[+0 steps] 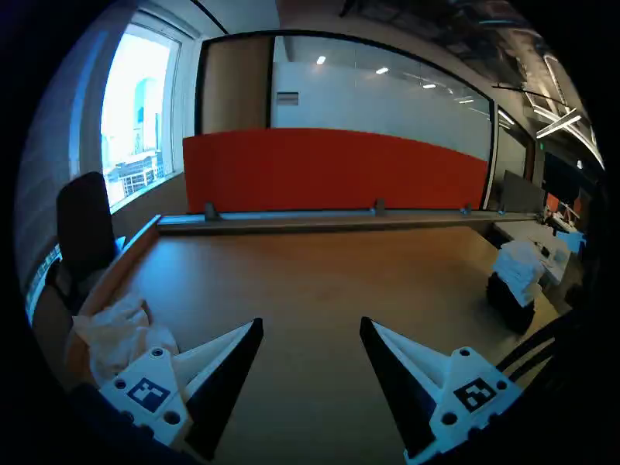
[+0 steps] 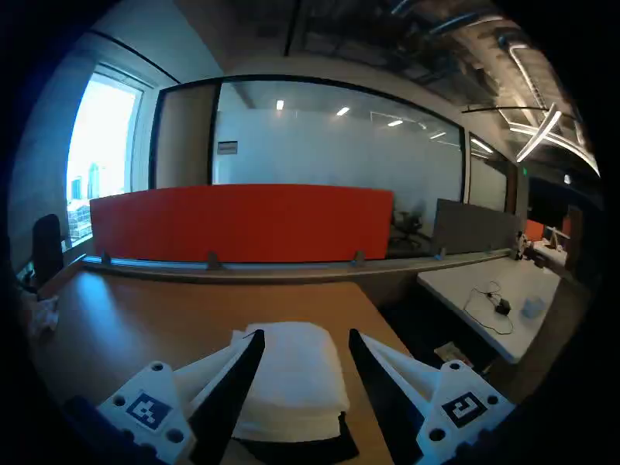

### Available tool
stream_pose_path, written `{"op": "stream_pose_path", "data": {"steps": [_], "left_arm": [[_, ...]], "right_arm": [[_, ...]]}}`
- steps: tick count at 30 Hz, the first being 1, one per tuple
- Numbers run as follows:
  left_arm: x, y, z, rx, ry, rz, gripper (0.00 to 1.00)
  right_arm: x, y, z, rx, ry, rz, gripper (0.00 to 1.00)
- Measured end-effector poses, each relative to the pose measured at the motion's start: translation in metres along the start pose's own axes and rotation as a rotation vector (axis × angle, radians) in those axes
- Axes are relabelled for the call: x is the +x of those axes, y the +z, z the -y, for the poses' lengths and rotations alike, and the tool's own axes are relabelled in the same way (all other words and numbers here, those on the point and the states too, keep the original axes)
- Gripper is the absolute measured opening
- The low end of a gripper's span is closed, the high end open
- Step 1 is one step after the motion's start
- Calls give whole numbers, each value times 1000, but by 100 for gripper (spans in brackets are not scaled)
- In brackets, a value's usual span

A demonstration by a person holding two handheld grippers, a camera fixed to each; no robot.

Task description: Fold towel

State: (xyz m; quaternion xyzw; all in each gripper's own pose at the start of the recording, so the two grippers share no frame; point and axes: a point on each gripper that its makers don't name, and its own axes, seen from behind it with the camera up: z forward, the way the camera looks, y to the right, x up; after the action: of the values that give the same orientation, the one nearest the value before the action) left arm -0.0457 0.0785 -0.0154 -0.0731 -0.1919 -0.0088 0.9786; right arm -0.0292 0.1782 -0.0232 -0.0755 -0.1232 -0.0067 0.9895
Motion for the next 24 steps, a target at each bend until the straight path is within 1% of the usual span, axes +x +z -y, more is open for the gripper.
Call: {"op": "stream_pose_path", "data": {"steps": [6, 9, 14, 20, 24], "left_arm": [[27, -1, 18, 68, -7, -96, 93], [35, -2, 26, 90, -13, -123, 93], [43, -4, 34, 100, -19, -148, 93], [52, -6, 39, 105, -24, -181, 93], [57, -6, 41, 103, -43, -199, 93]], "right_arm": [[9, -2, 6, 4, 6, -22, 84], [14, -3, 10, 8, 3, -30, 84], [22, -4, 24, 18, -6, -51, 84], [37, -4, 58, 49, -6, -86, 84], [46, -4, 85, 68, -2, -112, 84]]}}
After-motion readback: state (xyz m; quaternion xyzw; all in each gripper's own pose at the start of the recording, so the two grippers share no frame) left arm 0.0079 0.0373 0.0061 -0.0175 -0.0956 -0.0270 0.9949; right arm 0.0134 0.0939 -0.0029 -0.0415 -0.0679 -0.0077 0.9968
